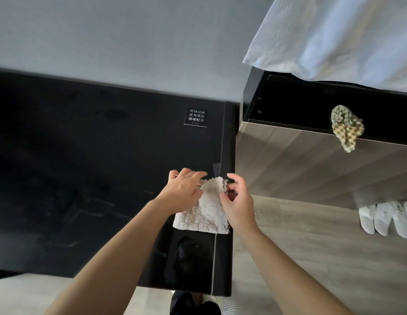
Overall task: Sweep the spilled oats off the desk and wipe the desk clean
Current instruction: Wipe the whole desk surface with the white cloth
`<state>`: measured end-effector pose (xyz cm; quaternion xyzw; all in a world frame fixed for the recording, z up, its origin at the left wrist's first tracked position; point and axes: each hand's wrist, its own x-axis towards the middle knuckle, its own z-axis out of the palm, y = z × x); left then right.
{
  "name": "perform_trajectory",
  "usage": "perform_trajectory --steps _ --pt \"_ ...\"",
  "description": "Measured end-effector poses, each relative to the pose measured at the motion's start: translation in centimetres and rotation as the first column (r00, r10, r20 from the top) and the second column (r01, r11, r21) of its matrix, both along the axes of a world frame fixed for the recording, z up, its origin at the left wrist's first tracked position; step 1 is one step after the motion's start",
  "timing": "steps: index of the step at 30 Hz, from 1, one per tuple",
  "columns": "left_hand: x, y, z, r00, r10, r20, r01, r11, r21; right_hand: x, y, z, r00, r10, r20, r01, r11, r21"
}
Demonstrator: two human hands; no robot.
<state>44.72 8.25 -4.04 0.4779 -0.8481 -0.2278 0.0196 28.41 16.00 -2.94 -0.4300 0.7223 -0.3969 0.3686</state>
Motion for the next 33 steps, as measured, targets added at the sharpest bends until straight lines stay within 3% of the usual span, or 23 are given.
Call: perform_trajectory --steps 4,7,10,13,16,18,20,22,24,28,33 --pt "0.6 -1.0 0.5 0.995 0.013 -0.095 -0.009 0.999 0.044 0.3 -1.0 0.5 0.977 0.089 0.191 -0.085 0.996 -0.033" --pt "0.2 -1.0 0.5 0.979 0.060 -0.195 -0.025 0.984 0.175 0.6 -1.4 0.2 0.964 0.103 0.244 -0.099 0.995 -0.026" --pt "-0.2 -1.0 0.0 0.988 0.057 -0.141 -0.033 0.986 0.166 0.5 -1.3 -0.6 0.962 0.057 0.266 -0.057 0.998 -0.008" --pt "0.5 -1.2 -0.7 0.999 0.042 -0.008 -0.042 0.999 0.007 0.0 -1.3 -1.8 0.977 0.001 0.215 -0.007 1.000 0.029" --pt "1.2 -0.4 -0.9 0.983 0.182 -0.028 -0.184 0.975 -0.123 -0.5 -1.4 -2.7 0.995 -0.005 0.099 -0.004 0.995 0.095" --pt "1.3 1.3 -1.0 0.971 0.237 -0.034 -0.239 0.961 -0.140 -0.3 -1.4 -2.8 1.000 0.001 0.011 -0.002 0.994 0.107" --pt "1.2 3.7 -1.6 0.983 0.179 0.032 -0.173 0.975 -0.135 0.0 -1.0 -2.7 0.991 0.022 -0.132 -0.016 0.999 0.043" --pt "1.4 5.6 -2.8 0.981 0.107 0.160 -0.089 0.989 -0.118 0.2 -0.4 -3.0 0.917 0.095 -0.388 -0.128 0.990 -0.060" --pt "1.9 6.2 -3.8 0.975 0.117 0.188 -0.106 0.992 -0.069 0.4 0.3 -3.4 0.800 0.216 -0.560 -0.313 0.946 -0.081" --pt "3.6 5.3 -3.9 0.974 0.221 0.055 -0.220 0.975 -0.033 1.4 0.7 -3.9 0.571 0.516 -0.638 -0.610 0.787 0.090" --pt "6.7 2.9 -4.4 0.942 0.313 0.123 -0.312 0.950 -0.028 3.5 0.0 -5.6 0.319 0.614 -0.722 -0.628 0.708 0.324"
